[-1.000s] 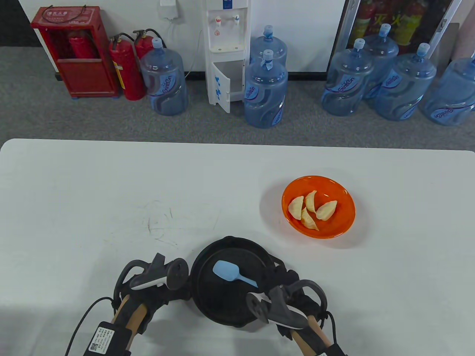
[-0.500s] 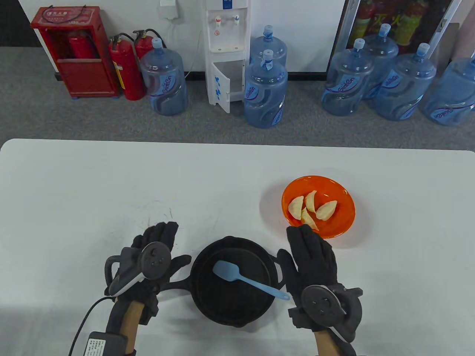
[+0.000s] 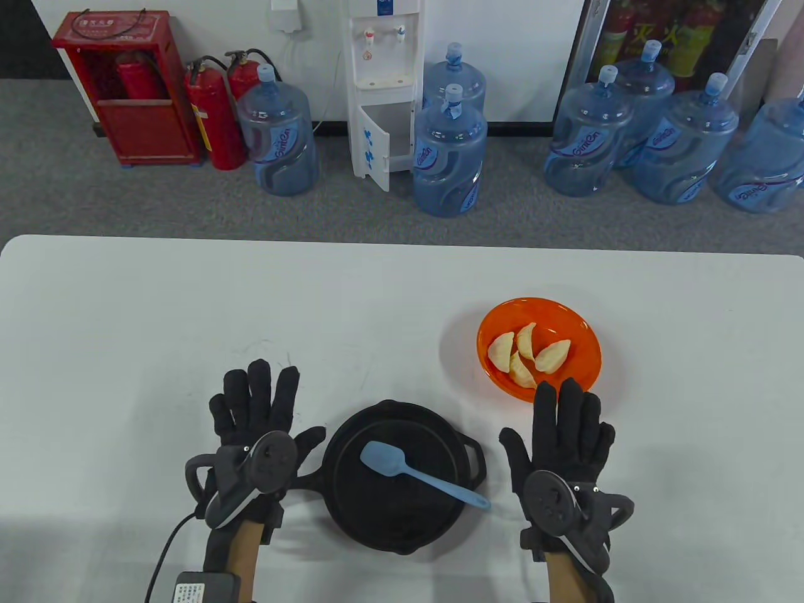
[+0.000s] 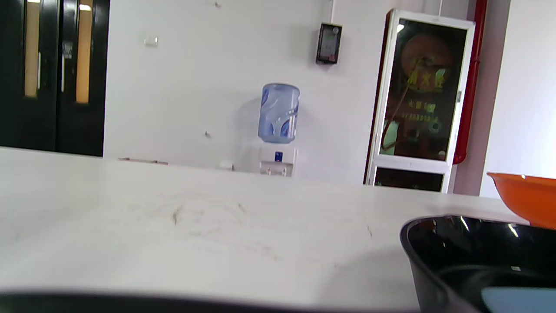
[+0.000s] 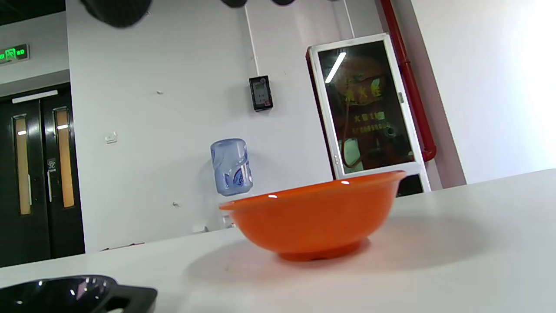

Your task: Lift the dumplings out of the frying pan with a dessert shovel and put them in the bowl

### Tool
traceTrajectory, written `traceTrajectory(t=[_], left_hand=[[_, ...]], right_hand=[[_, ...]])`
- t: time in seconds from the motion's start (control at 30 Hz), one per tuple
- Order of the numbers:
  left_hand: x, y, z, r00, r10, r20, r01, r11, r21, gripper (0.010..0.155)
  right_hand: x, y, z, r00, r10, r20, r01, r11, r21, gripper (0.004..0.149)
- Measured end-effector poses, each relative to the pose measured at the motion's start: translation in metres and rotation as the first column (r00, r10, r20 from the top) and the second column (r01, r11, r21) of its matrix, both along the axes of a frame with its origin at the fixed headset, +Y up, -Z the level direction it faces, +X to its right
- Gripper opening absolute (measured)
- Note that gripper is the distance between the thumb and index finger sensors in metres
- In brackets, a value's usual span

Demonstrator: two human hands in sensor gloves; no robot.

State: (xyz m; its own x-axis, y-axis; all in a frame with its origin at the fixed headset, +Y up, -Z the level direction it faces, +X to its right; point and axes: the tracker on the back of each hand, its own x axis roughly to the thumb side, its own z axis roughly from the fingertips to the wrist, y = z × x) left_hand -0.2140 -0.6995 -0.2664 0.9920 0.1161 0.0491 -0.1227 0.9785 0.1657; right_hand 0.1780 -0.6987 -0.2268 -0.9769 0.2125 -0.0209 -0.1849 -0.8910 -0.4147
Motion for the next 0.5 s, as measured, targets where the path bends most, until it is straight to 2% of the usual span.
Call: traceTrajectory(t=[0.5], left_hand=[[-0.001,-0.011,-0.005,1.000,-0.020,-0.002,0.019,0.997,-0.073,0.084]], right_hand=[[0.002,-0.001,-0.002,1.000,-0.027,-0.015,0.027,0.999,-0.030,0.077]])
